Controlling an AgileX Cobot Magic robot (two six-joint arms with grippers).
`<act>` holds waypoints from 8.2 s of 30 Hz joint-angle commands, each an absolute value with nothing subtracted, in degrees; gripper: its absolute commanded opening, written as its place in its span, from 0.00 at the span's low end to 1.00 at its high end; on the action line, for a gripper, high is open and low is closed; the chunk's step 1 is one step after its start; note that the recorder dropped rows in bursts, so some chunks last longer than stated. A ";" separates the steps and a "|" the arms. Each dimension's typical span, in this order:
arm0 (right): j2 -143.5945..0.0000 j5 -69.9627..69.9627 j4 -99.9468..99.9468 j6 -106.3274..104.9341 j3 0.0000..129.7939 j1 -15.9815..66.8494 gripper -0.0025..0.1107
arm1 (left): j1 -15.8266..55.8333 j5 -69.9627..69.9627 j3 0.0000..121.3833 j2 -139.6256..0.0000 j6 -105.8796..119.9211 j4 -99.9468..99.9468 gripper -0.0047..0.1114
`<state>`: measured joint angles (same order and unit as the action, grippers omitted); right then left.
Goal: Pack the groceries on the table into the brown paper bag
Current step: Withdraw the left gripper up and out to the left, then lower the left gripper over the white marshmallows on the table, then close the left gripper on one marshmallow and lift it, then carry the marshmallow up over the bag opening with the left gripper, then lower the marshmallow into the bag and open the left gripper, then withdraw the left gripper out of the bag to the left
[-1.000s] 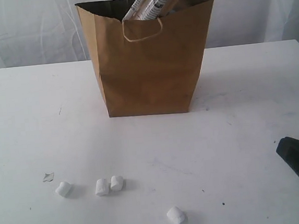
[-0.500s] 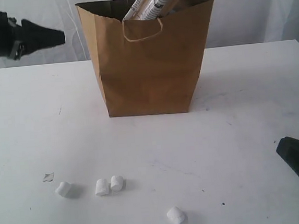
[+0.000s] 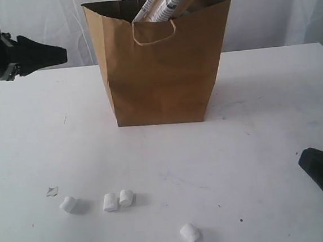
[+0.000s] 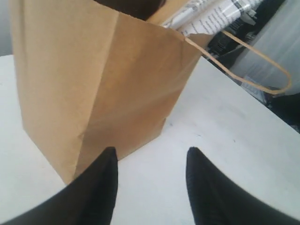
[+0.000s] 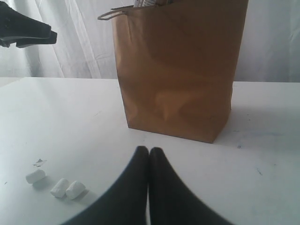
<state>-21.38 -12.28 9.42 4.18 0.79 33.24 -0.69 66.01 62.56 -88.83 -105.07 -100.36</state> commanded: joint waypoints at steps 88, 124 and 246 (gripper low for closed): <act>-20.98 -12.53 9.44 4.30 0.47 32.95 0.02 | 27.61 -27.85 51.40 -97.34 -7.49 0.00 0.59; -20.98 -12.53 9.44 4.30 0.47 32.95 0.02 | 21.06 -7.31 92.71 -98.33 1.14 -1.77 0.04; -20.98 -12.53 9.44 4.30 0.47 32.95 0.02 | 15.45 36.32 43.01 -72.03 -111.33 -99.95 0.55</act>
